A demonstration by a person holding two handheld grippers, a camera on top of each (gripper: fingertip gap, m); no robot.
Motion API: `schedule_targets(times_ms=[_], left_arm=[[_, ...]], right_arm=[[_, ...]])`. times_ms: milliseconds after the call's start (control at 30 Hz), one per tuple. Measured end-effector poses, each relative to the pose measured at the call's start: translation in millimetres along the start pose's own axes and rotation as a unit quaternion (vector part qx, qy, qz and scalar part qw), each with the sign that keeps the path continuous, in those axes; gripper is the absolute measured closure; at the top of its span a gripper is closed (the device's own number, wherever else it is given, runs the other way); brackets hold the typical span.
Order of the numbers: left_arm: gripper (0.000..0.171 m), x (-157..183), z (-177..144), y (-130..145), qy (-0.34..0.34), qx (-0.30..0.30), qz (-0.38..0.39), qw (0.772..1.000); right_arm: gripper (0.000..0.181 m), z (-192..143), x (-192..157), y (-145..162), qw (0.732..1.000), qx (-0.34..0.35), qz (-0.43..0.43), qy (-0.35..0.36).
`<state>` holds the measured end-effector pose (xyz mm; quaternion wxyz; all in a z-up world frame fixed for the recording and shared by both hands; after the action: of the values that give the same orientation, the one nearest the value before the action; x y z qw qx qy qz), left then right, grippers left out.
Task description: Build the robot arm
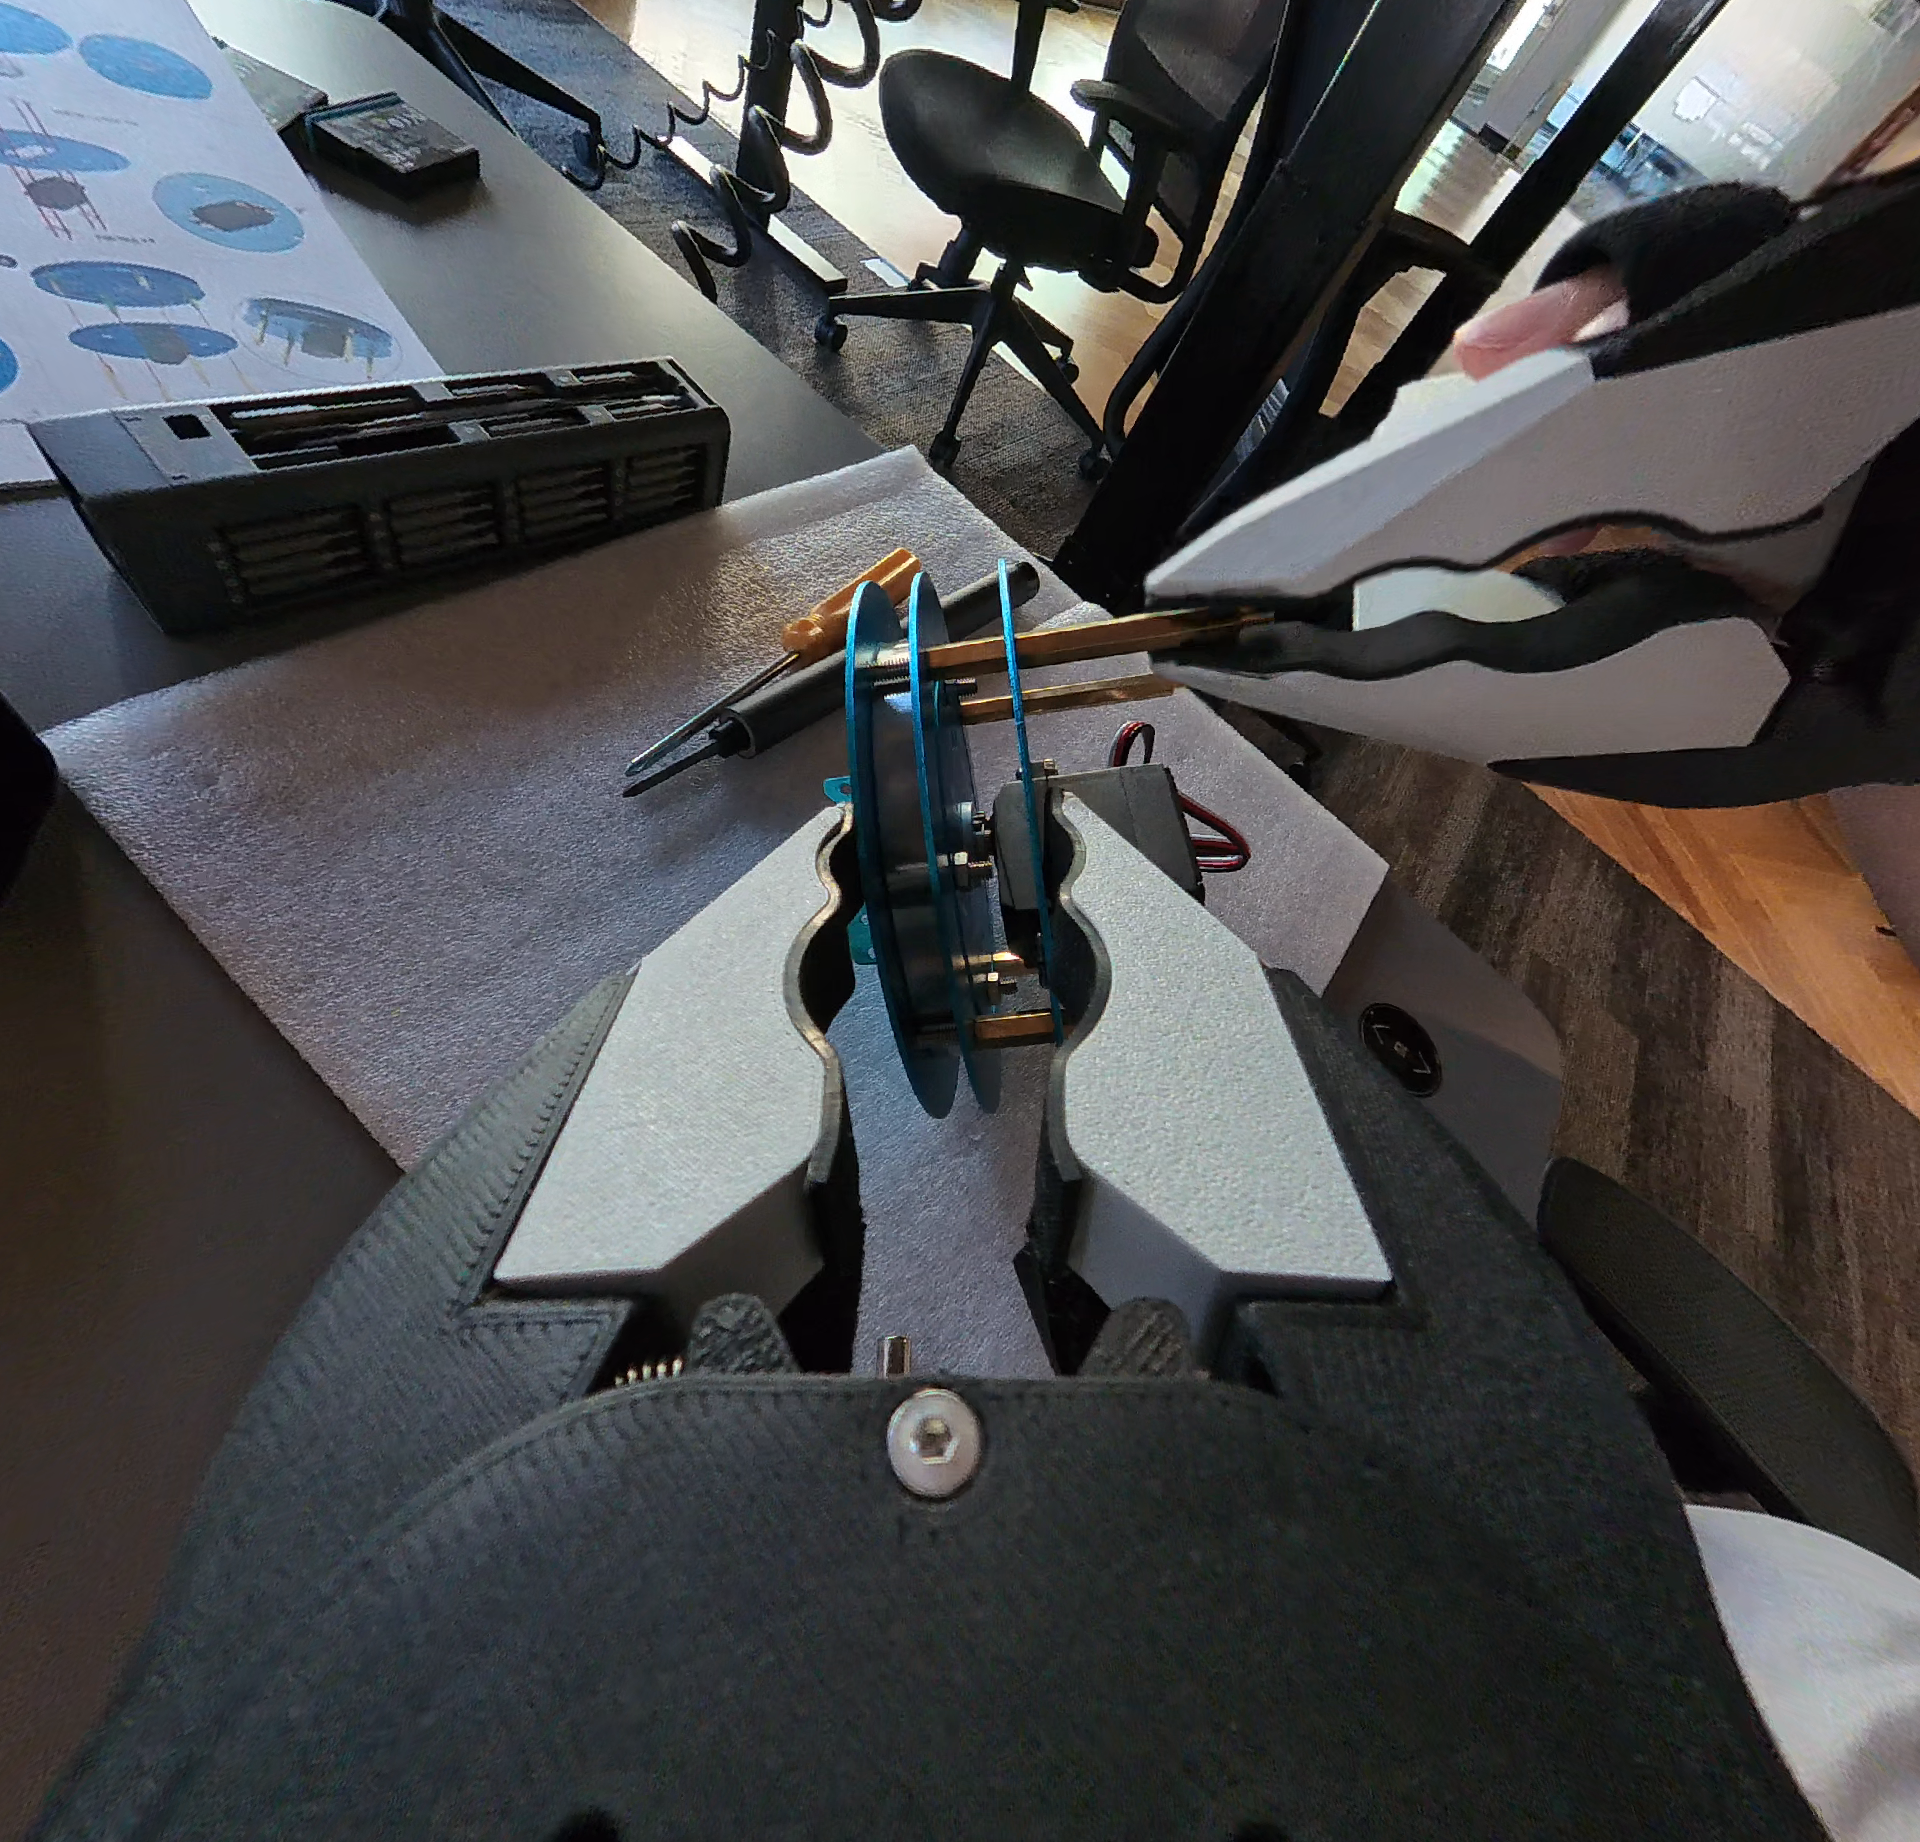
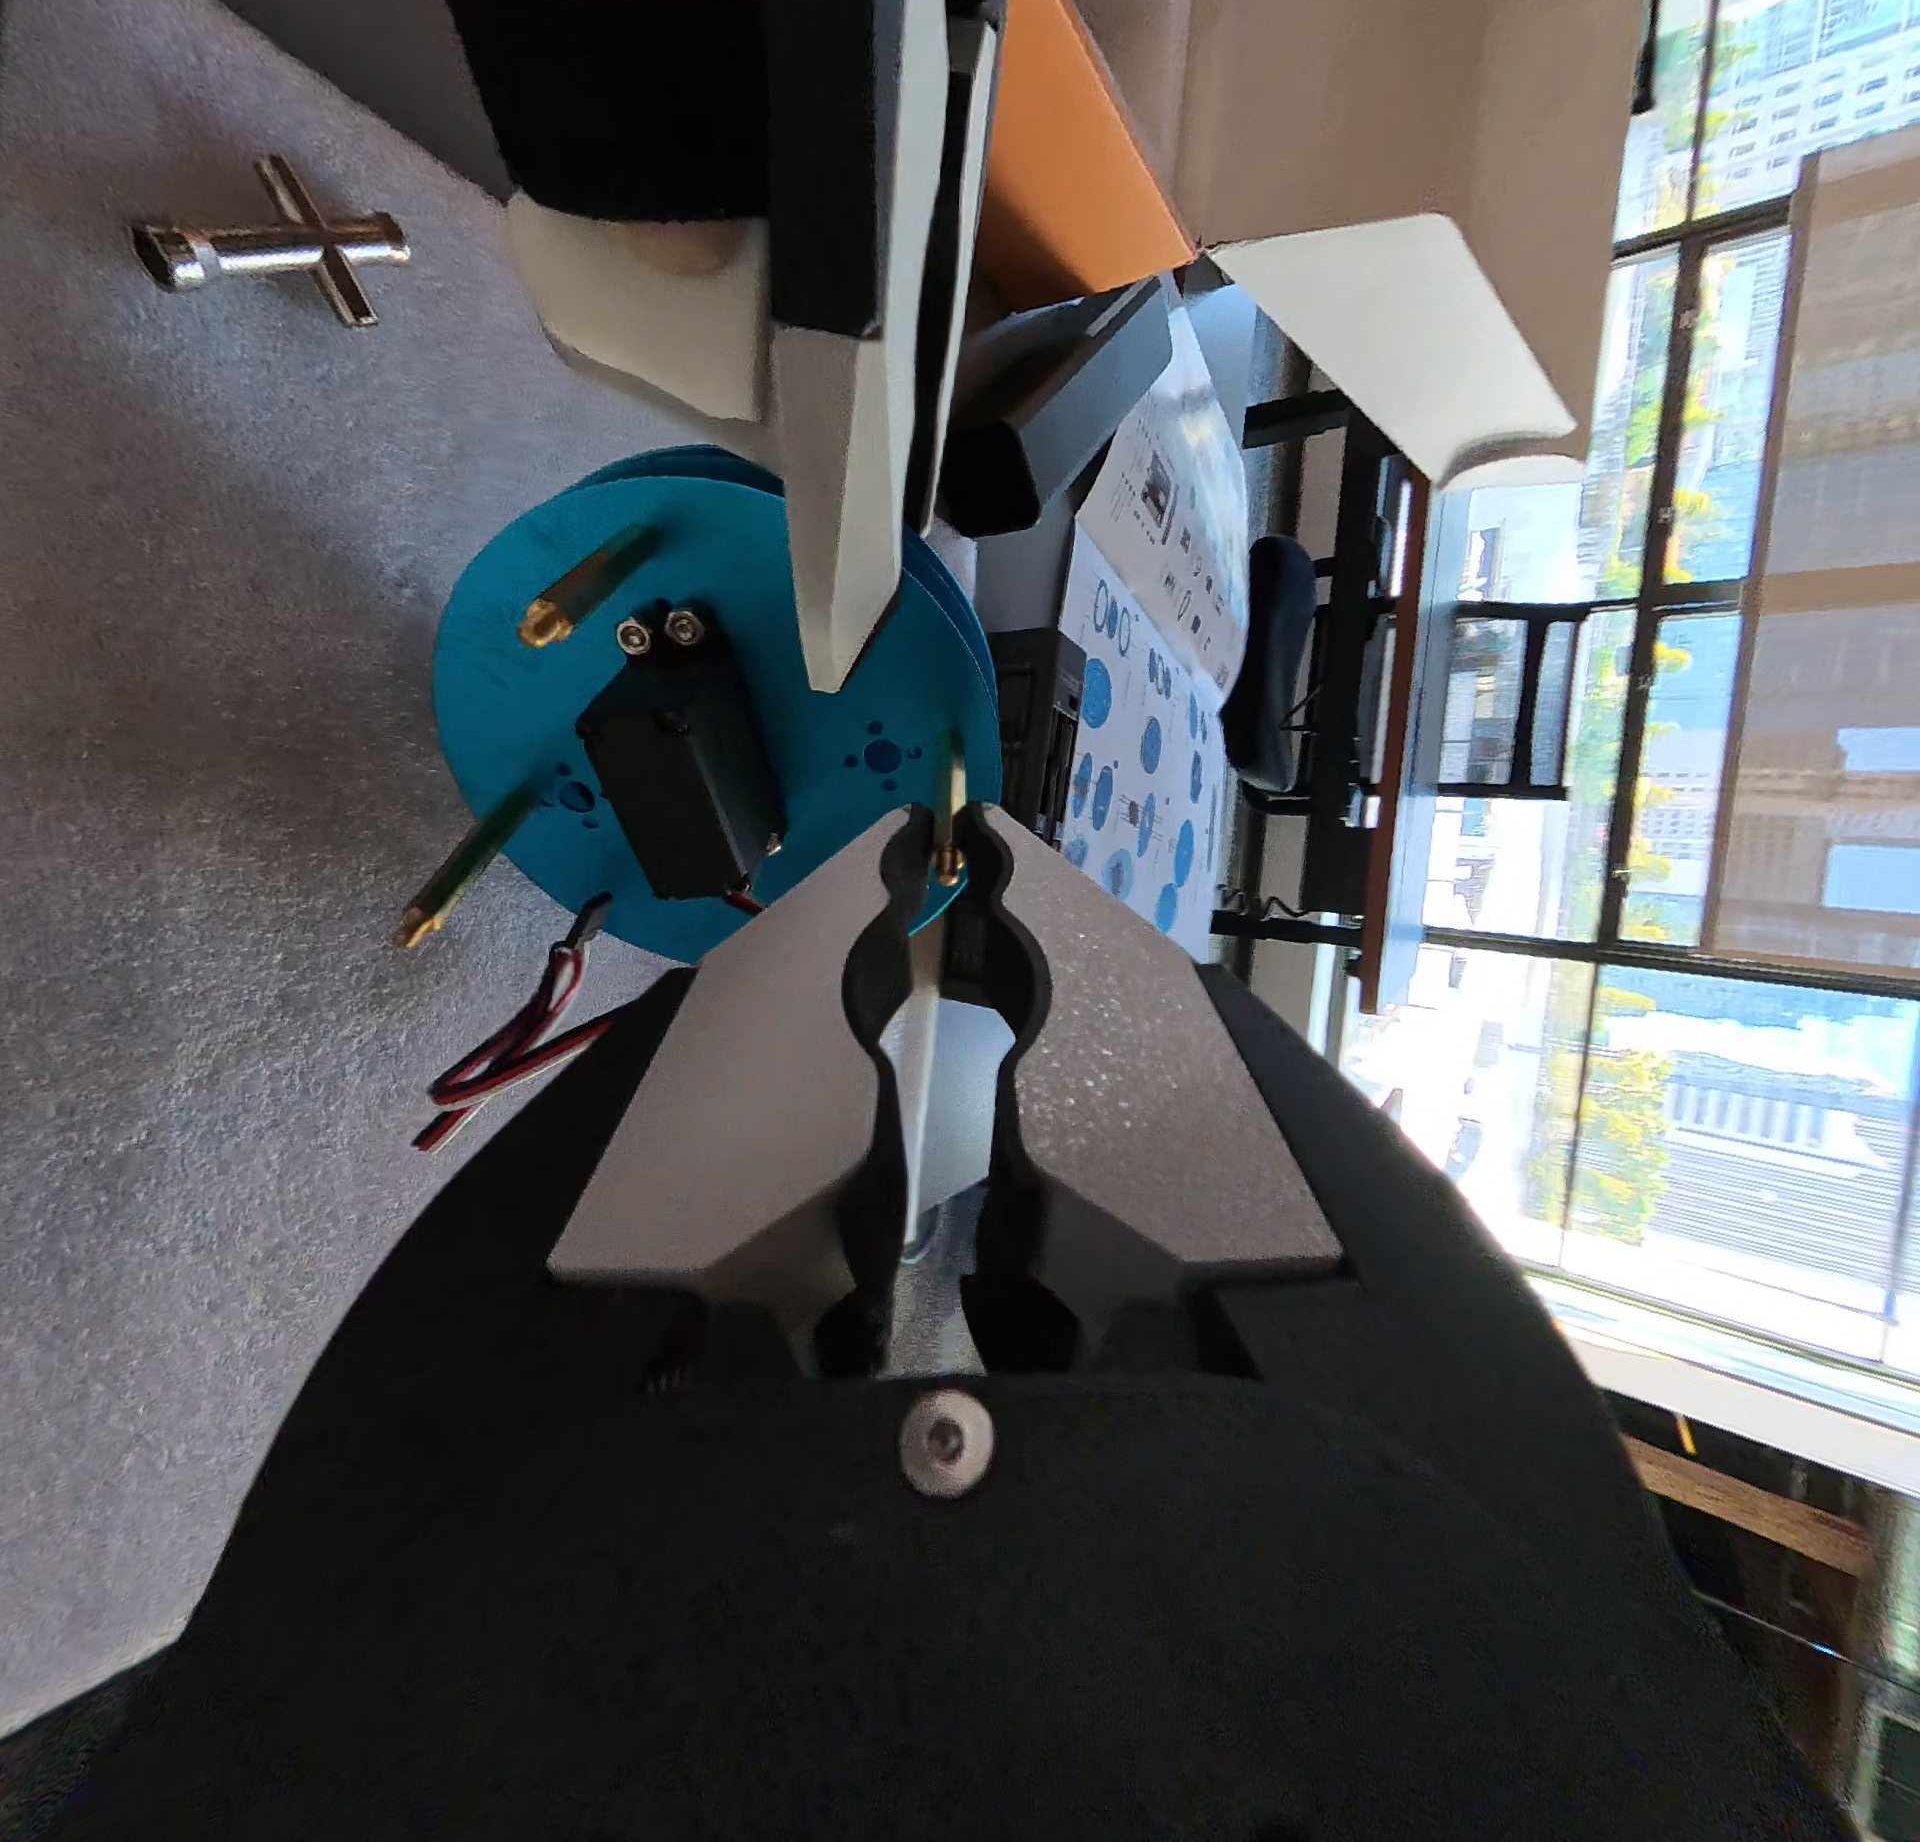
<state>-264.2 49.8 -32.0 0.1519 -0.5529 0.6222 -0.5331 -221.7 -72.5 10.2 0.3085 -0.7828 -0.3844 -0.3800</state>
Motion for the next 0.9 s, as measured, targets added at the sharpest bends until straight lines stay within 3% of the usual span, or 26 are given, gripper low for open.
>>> schedule_targets(times_ms=[200,300,433,567,733,900], left_arm=[[0.139,-2.8,0.0,-0.2,0.002,-0.001,-0.007,1.0],[0.138,-3.6,0.5,-0.5,0.004,0.0,-0.009,1.0],[0.139,-1.8,1.0,-0.5,0.001,0.003,-0.003,1.0],[0.138,1.4,1.5,-0.6,-0.002,0.003,0.008,1.0],[0.138,2.1,2.4,-1.2,-0.008,0.004,0.01,1.0],[0.138,1.6,1.5,-0.7,-0.009,0.003,0.005,1.0]], right_arm=[[0.174,4.9,-6.8,-0.4,0.993,-0.012,-0.101,0.061],[0.175,5.9,-7.4,-0.3,0.993,-0.015,-0.098,0.069],[0.177,3.7,-2.0,2.3,0.998,0.001,0.056,0.028],[0.177,0.5,-1.4,7.5,0.98,0.026,0.197,0.006],[0.176,2.1,-0.6,14.3,0.926,0.052,0.373,-0.011],[0.177,2.4,-4.5,14.4,0.871,0.074,0.486,-0.001]])
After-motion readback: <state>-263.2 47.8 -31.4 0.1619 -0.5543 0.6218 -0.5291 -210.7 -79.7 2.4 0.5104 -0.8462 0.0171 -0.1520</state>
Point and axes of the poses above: each gripper's, where its closed fingertips meet, z out along the fingers, y out of its underside, x = y × z across the jaws, the point moved 8 cm from there along -z, back along the fingers, and after that the axes turned 3 degrees about -z, right-handed, at the moved point
